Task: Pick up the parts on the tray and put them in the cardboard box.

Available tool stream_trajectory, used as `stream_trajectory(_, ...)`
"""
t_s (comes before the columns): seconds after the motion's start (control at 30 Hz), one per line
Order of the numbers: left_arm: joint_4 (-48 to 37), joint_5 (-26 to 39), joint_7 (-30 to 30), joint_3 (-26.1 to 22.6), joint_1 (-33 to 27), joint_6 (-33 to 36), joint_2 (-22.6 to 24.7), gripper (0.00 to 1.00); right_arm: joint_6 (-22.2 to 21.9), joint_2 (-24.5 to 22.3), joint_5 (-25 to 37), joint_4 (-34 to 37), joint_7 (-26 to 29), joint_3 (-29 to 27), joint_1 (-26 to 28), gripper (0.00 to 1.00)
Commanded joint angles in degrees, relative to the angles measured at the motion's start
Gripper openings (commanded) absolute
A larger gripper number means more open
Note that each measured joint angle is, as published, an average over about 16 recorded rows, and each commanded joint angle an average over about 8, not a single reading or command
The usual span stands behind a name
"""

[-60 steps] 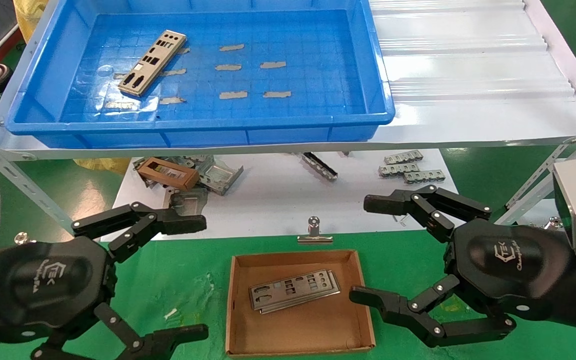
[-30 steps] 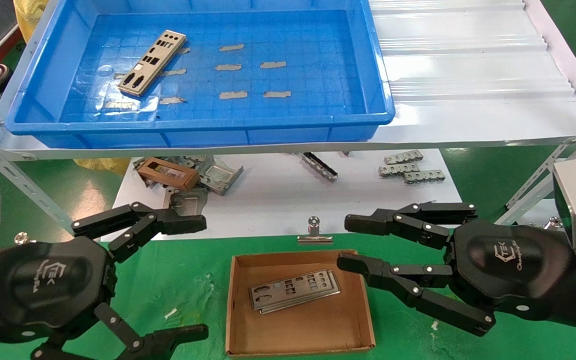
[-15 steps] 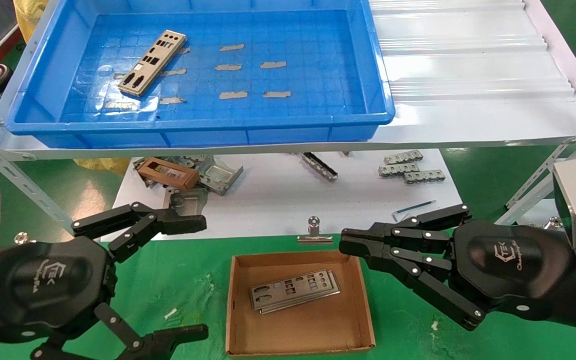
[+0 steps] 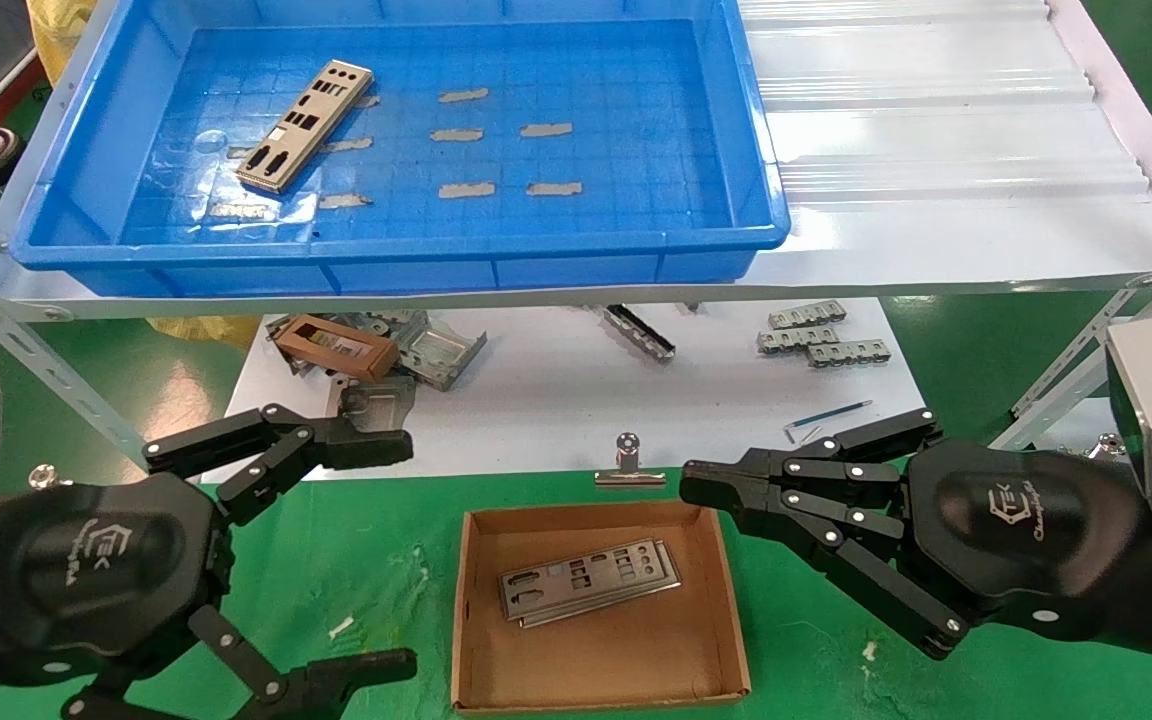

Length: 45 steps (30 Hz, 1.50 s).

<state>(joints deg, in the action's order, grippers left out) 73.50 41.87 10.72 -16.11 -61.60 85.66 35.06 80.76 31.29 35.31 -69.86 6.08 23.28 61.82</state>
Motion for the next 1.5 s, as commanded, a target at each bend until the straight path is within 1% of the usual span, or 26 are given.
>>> stream_trajectory(0.03,0.0,0.0,0.0,0.0,0.0,0.0,0.0,1.0,0.0,0.0,0.0,0.0,0.0,0.0,0.0,0.0)
stream_trajectory(0.87,0.02,0.02,-0.02,0.02,-0.05,-0.04,0.03,1.0,0.0,0.0,0.0,0.0,0.0,0.0,0.0,0.0)
stream_trajectory(1.0,0.1,0.44,-0.23,0.01,-0.96,-0.44,0.46,1.0,0.0,0.0,0.0,0.0,0.0,0.0,0.0,0.0)
stream_trajectory(1.03,0.08,0.73,-0.25,-0.04,-1.6,-0.68,0.73,1.0,0.0,0.0,0.0,0.0,0.0,0.0,0.0,0.05)
stream_trajectory(1.13,-0.45,2.37,0.09,-0.46,-5.06,-1.75,2.04,1.0,0.0,0.0,0.0,0.0,0.0,0.0,0.0,0.41)
stream_trajectory(1.27,-3.74,6.87,1.44,-2.14,-12.78,-3.81,5.01,1.0,0.0,0.0,0.0,0.0,0.0,0.0,0.0,0.91)
stream_trajectory(1.3,-5.23,8.51,1.79,-2.8,-15.04,-4.49,5.99,1.0,0.0,0.0,0.0,0.0,0.0,0.0,0.0,0.99)
stream_trajectory(1.33,-6.97,10.22,2.1,-3.5,-17.27,-5.22,7.02,1.0,0.0,0.0,0.0,0.0,0.0,0.0,0.0,1.0)
stream_trajectory(1.5,-19.13,19.3,2.63,-7.26,-28.5,-9.45,13.13,1.0,0.0,0.0,0.0,0.0,0.0,0.0,0.0,1.0)
